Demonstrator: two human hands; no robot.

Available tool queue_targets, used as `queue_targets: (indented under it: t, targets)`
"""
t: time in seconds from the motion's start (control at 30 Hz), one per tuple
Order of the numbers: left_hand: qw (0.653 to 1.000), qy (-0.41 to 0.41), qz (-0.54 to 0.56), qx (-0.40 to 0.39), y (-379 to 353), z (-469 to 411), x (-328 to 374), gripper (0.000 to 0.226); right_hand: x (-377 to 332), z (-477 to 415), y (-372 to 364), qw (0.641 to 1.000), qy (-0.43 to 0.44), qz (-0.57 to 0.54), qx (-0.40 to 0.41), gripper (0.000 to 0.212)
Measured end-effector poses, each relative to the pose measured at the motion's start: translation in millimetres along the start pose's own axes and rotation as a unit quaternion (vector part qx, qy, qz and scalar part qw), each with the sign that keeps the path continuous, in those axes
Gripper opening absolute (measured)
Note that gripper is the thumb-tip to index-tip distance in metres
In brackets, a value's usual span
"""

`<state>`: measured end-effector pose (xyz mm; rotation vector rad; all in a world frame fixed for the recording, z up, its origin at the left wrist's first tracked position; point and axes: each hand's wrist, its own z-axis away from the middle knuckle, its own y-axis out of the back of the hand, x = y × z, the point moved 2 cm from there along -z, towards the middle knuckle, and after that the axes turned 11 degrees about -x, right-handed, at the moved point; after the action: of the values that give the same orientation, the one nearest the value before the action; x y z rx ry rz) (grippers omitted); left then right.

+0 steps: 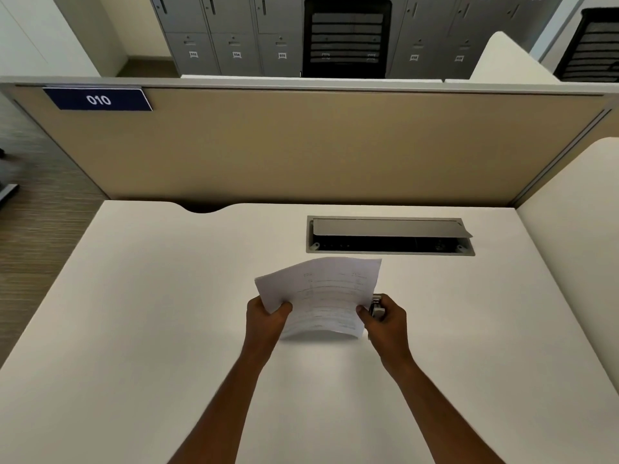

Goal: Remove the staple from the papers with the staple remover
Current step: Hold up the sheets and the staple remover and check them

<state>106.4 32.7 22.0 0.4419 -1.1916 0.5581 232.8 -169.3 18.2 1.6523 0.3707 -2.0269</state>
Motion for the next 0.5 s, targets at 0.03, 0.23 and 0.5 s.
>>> queue_targets:
  t: [0.03, 0.23, 0.5]
  targets:
    - [1.000, 0.002, -0.002, -0.002, 0.2, 0.2, -1.5, 0.026, 1.3, 0.3, 0.3, 1.000, -0.002, -0.004, 0.003, 0.015]
    - [1.000, 0.016, -0.016, 0.003, 0.8, -0.9, -7.6, 0.021, 2.9, -1.6, -0.5, 1.000, -0.005, -0.014, 0.006, 0.013]
    - [0.999, 0.024, -0.021, 0.003, -2.4, 2.0, -10.8, 0.024, 5.3, -0.5, -2.8, 1.000, -0.014, -0.025, 0.005, 0.014]
